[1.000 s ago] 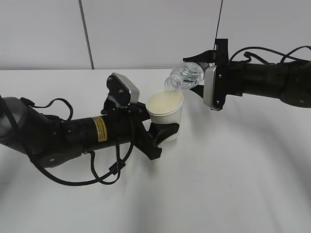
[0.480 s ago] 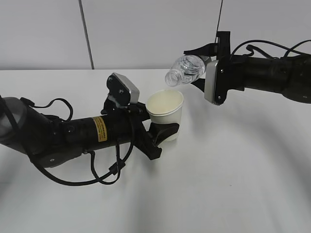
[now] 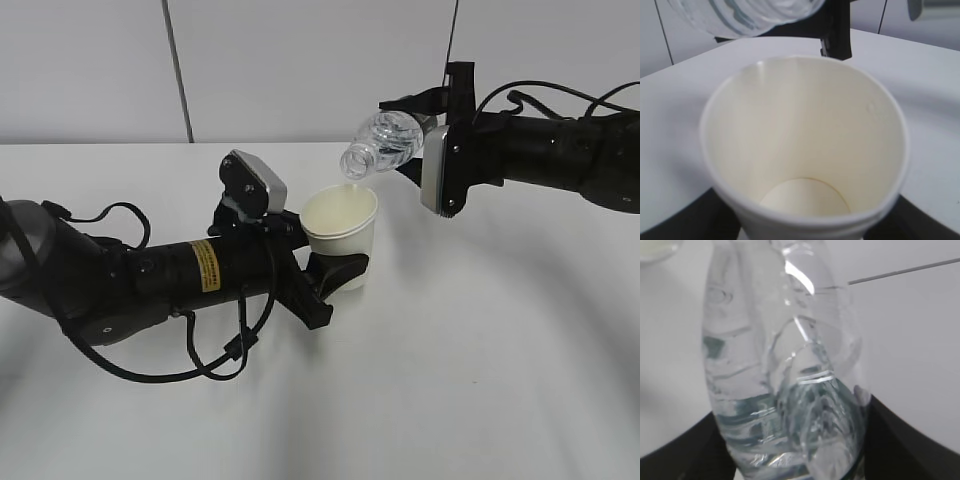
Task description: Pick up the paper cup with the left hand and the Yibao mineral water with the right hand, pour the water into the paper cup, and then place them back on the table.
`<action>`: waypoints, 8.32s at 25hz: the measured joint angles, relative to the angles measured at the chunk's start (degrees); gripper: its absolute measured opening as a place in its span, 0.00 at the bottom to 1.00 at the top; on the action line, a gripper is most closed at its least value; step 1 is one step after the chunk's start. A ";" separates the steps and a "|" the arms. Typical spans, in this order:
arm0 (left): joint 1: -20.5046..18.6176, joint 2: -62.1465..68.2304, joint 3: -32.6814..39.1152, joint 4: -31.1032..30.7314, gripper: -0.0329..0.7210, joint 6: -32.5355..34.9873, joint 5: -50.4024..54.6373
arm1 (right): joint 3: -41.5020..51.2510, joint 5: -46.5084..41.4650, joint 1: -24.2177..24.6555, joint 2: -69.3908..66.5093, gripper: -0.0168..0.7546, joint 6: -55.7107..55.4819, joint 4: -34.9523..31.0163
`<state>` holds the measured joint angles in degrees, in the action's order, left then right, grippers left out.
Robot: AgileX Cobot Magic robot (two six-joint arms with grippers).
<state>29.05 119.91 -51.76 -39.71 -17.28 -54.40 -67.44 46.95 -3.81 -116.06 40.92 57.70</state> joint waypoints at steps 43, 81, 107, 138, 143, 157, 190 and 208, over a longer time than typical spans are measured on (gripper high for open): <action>0.56 0.00 0.00 0.00 0.59 0.00 0.45 | 0.00 0.00 0.00 0.00 0.63 3.95 -0.12; 0.56 0.00 0.00 0.00 0.58 0.00 0.84 | 0.00 -1.36 0.00 0.00 0.63 7.98 -1.31; 0.56 0.00 0.00 0.00 0.58 0.00 1.02 | 0.00 -1.36 0.00 0.00 0.63 8.46 -1.31; 0.56 0.05 0.00 0.62 0.58 0.00 1.33 | 0.00 -2.48 0.00 0.00 0.63 -11.37 -2.13; 0.56 0.05 0.00 0.86 0.58 0.00 3.00 | 0.00 -2.48 0.00 0.00 0.63 -16.37 -2.13; 0.56 0.05 0.00 3.81 0.58 0.00 3.00 | 0.00 -6.24 0.00 0.00 0.63 -35.61 -3.76; -10.84 0.05 0.00 5.04 0.58 0.00 2.95 | 0.00 -8.47 1.68 -3.29 0.63 -69.59 -16.66; -20.47 0.05 0.00 5.98 0.58 0.66 2.63 | 0.00 -2.09 3.22 -10.52 0.63 -70.31 -18.79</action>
<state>8.58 119.96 -51.76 -33.73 -16.62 -51.76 -67.44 44.87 -0.59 -126.58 -29.38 38.91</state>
